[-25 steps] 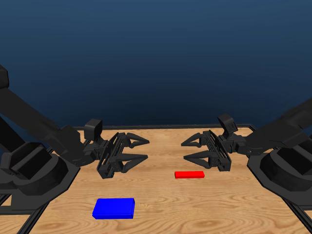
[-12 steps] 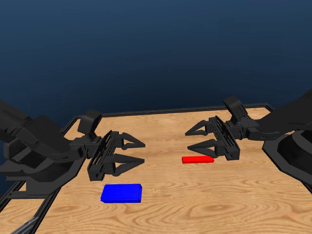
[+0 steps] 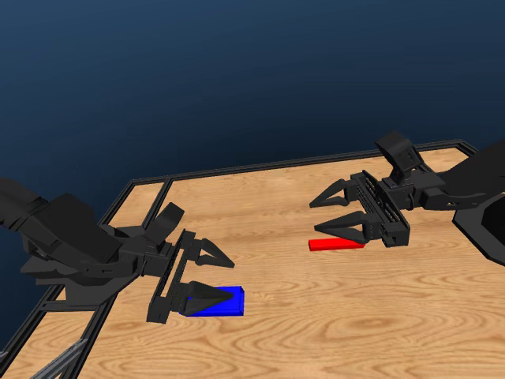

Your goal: Insert peg into socket

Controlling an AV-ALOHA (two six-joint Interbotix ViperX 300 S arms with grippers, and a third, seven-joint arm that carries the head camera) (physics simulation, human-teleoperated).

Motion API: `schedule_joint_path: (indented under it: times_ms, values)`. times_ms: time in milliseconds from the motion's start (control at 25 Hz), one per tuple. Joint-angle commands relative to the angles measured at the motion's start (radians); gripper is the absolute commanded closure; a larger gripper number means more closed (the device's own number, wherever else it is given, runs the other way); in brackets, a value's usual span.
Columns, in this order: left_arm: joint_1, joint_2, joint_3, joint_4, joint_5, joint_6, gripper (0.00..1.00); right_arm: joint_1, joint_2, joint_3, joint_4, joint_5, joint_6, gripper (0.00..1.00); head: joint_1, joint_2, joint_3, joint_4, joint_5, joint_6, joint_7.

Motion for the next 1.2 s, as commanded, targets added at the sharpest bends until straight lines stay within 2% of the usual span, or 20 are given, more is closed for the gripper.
schedule_joint_path:
  times_ms: [40, 120, 160, 280, 320, 480, 520, 560, 600, 640, 720, 760, 800, 840, 920, 960, 1040, 1080, 1160, 1200]
  values:
    - [-0.04, 0.067, -0.009, -0.02, 0.047, -0.046, 0.0, 0.009, -0.017, -0.018, 0.005, -0.03, -0.003, 0.0, 0.002, 0.002, -0.015, 0.001, -0.002, 0.006, -0.005]
    - [-0.063, 0.09, -0.003, -0.031, 0.04, -0.126, 0.0, 0.014, -0.017, -0.016, 0.01, -0.029, -0.005, 0.0, 0.001, 0.001, -0.015, 0.001, 0.001, 0.006, -0.009]
    - [-0.047, 0.122, -0.03, -0.013, 0.081, -0.119, 0.0, 0.015, -0.021, -0.016, 0.013, -0.029, -0.006, 0.0, 0.001, 0.001, -0.014, 0.0, 0.001, 0.006, -0.012]
    - [-0.039, 0.156, -0.022, 0.012, 0.148, -0.208, 0.0, 0.017, -0.025, -0.007, 0.02, -0.017, -0.007, 0.0, -0.002, -0.001, -0.013, -0.001, 0.002, 0.004, -0.02]
    - [-0.066, 0.204, -0.022, 0.026, 0.167, -0.239, 0.0, 0.016, -0.032, -0.007, 0.023, -0.017, -0.006, 0.0, -0.002, -0.002, -0.013, -0.002, 0.003, 0.002, -0.022]
    - [-0.048, 0.195, -0.021, 0.052, 0.216, -0.291, 0.0, 0.018, -0.036, 0.012, 0.033, 0.007, 0.001, 0.0, -0.003, -0.004, -0.014, -0.004, -0.001, -0.003, -0.033]
    - [-0.073, 0.223, -0.021, 0.058, 0.179, -0.311, 0.02, 0.02, -0.029, 0.017, 0.038, 0.037, 0.0, 0.0, -0.004, -0.005, -0.013, -0.005, -0.002, -0.008, -0.038]
    - [-0.078, 0.229, 0.001, 0.05, 0.171, -0.294, 1.0, 0.022, -0.021, 0.018, 0.043, 0.066, -0.003, 0.0, -0.006, -0.005, -0.013, -0.007, -0.006, -0.013, -0.046]
    - [-0.064, 0.197, -0.048, 0.05, 0.18, -0.295, 1.0, 0.024, -0.019, 0.019, 0.045, 0.082, -0.001, 0.0, -0.007, -0.006, -0.012, -0.009, -0.008, -0.016, -0.051]
    - [-0.073, 0.2, -0.018, 0.049, 0.175, -0.284, 1.0, 0.027, -0.006, 0.022, 0.05, 0.117, -0.002, 0.0, -0.01, -0.007, -0.012, -0.012, -0.013, -0.025, -0.06]
    - [-0.069, 0.181, -0.015, 0.062, 0.144, -0.293, 1.0, 0.036, 0.013, 0.036, 0.06, 0.162, 0.008, 0.0, -0.012, -0.01, -0.011, -0.016, -0.017, -0.037, -0.072]
    - [-0.075, 0.16, -0.035, 0.05, 0.123, -0.268, 1.0, 0.041, 0.016, 0.039, 0.063, 0.171, 0.012, 0.0, -0.013, -0.012, -0.01, -0.017, -0.018, -0.042, -0.076]
    - [-0.051, 0.136, -0.02, 0.067, 0.145, -0.256, 1.0, 0.041, 0.021, 0.043, 0.068, 0.186, 0.01, 0.0, -0.013, -0.013, -0.009, -0.018, -0.019, -0.044, -0.078]
    - [-0.073, 0.123, -0.055, 0.07, 0.123, -0.241, 1.0, 0.039, 0.023, 0.049, 0.076, 0.199, 0.007, 0.0, -0.014, -0.014, -0.008, -0.02, -0.022, -0.049, -0.083]
    - [-0.055, 0.122, -0.037, 0.065, 0.146, -0.224, 1.0, 0.033, 0.043, 0.06, 0.081, 0.225, 0.005, 0.0, -0.02, -0.017, -0.008, -0.025, -0.027, -0.062, -0.093]
    - [-0.061, 0.093, -0.058, 0.072, 0.136, -0.218, 1.0, 0.031, 0.057, 0.057, 0.082, 0.237, 0.003, 0.0, -0.023, -0.018, -0.008, -0.027, -0.031, -0.069, -0.098]
    - [-0.07, 0.107, -0.073, 0.077, 0.145, -0.218, 1.0, 0.029, 0.081, 0.049, 0.081, 0.252, 0.002, 0.0, -0.028, -0.019, -0.009, -0.031, -0.038, -0.08, -0.101]
    - [-0.026, 0.096, -0.075, 0.085, 0.182, -0.228, 1.0, 0.028, 0.095, 0.044, 0.08, 0.258, 0.002, 0.0, -0.031, -0.02, -0.01, -0.033, -0.04, -0.084, -0.103]
    - [-0.078, 0.11, -0.076, 0.094, 0.17, -0.225, 1.0, 0.028, 0.118, 0.03, 0.073, 0.269, 0.005, 0.0, -0.035, -0.02, -0.011, -0.035, -0.045, -0.09, -0.106]
    - [-0.053, 0.107, -0.067, 0.086, 0.166, -0.226, 1.0, 0.029, 0.129, 0.015, 0.069, 0.271, 0.008, 0.0, -0.037, -0.019, -0.011, -0.036, -0.046, -0.092, -0.107]
